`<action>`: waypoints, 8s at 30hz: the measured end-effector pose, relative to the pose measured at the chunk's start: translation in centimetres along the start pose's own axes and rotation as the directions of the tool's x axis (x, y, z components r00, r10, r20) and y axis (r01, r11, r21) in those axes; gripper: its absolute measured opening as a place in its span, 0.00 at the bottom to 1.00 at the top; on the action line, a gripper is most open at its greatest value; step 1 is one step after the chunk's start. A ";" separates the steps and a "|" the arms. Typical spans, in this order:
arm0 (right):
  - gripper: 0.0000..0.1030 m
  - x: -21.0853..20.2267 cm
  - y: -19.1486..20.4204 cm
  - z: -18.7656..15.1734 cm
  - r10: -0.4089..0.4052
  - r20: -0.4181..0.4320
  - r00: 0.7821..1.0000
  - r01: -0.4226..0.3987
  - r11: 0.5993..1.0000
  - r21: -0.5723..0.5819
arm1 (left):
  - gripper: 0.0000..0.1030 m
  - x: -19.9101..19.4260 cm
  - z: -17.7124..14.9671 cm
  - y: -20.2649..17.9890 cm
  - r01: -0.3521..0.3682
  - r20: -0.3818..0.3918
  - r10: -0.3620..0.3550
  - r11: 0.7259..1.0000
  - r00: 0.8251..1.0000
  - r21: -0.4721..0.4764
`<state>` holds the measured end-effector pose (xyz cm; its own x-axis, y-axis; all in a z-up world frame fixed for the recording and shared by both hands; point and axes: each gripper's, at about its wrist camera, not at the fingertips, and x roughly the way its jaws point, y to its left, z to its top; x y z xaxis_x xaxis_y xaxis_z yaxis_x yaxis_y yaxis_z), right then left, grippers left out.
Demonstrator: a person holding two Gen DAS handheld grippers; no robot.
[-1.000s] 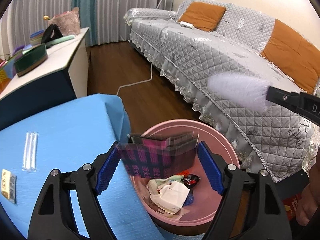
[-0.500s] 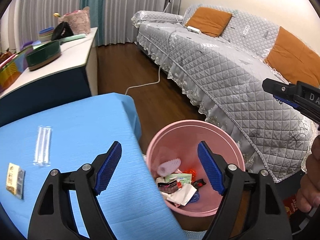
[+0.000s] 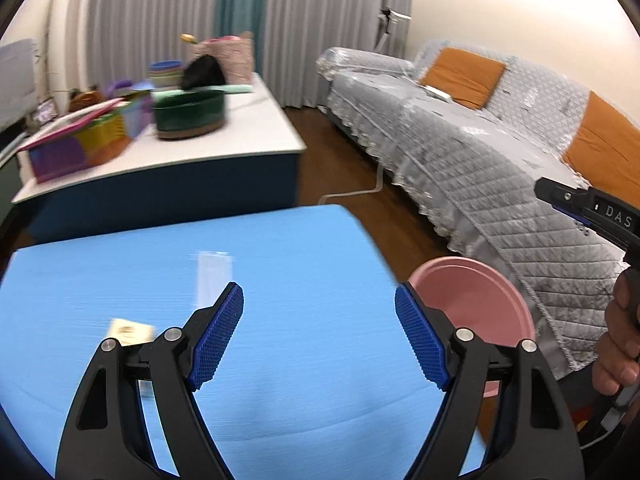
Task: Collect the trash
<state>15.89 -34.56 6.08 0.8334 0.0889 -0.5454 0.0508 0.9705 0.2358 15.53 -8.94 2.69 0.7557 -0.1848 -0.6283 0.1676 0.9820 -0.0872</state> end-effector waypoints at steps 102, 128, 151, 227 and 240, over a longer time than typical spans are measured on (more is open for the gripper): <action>0.10 6.0 17.8 -7.8 0.187 -0.235 0.954 -0.234 0.953 -0.190 | 0.51 0.7 -5.4 14.8 -0.197 -0.088 0.182 0.956 0.979 -0.217; 0.11 -1.3 7.0 -5.9 0.045 -0.125 0.991 -0.064 0.986 -0.155 | 0.51 -1.0 -3.3 6.1 -0.067 0.000 0.067 0.991 0.998 -0.115; 0.11 -3.3 -3.8 -5.6 -0.059 -0.068 0.996 0.057 0.998 -0.027 | 0.51 0.8 -1.0 -3.3 0.065 0.003 -0.065 0.998 0.998 -0.011; 0.94 -13.6 -1.0 -5.6 -0.220 0.062 0.974 0.221 0.975 -0.023 | 0.82 -10.3 -4.1 -2.2 0.115 0.036 -0.114 0.993 0.993 -0.006; 0.95 -15.9 7.0 -12.8 -0.150 0.067 0.986 0.159 0.976 -0.149 | 0.92 -16.2 -9.5 2.4 -0.025 0.063 0.029 0.998 0.998 -0.060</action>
<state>-4.06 -26.28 6.07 0.8515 -0.0730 -0.5192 0.0998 0.9947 0.0237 -2.30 -3.19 5.34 0.7986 -0.1582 -0.5807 0.1101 0.9870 -0.1173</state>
